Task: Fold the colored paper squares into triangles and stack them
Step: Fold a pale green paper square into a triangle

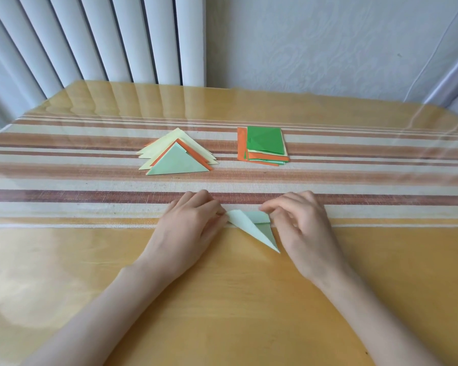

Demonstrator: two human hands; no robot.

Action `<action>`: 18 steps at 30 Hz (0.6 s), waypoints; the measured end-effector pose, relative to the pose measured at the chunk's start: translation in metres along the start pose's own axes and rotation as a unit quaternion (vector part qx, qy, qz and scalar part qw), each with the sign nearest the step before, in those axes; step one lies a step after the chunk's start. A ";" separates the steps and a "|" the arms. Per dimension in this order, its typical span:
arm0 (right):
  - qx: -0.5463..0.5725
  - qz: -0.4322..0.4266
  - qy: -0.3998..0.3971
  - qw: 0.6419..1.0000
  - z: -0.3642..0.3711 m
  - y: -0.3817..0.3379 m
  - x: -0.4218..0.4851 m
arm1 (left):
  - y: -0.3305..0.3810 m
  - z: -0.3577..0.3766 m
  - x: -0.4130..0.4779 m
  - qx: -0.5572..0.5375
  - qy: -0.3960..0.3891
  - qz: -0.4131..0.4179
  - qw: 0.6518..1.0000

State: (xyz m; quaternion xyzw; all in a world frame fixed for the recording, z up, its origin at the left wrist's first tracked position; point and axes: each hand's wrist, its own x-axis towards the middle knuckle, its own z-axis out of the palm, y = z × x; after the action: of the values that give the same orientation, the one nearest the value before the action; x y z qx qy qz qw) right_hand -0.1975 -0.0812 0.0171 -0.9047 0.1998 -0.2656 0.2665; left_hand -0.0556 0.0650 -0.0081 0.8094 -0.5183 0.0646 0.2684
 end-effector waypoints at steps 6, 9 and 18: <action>-0.015 0.057 -0.064 0.996 0.012 0.000 -0.002 | -0.001 0.001 0.005 -0.062 0.000 -0.056 0.996; 0.026 0.082 -0.063 0.994 0.009 -0.001 -0.001 | 0.001 0.002 0.010 -0.065 -0.011 -0.084 0.994; -0.163 0.016 0.049 0.985 0.030 0.017 -0.004 | 0.000 0.007 0.013 -0.017 -0.014 -0.089 0.996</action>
State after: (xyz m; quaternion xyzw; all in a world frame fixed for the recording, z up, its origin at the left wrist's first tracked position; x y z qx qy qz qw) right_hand -0.1865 -0.0811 -0.0159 -0.9187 0.2676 -0.2692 0.1094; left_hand -0.0510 0.0505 -0.0093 0.8485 -0.4488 0.0197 0.2797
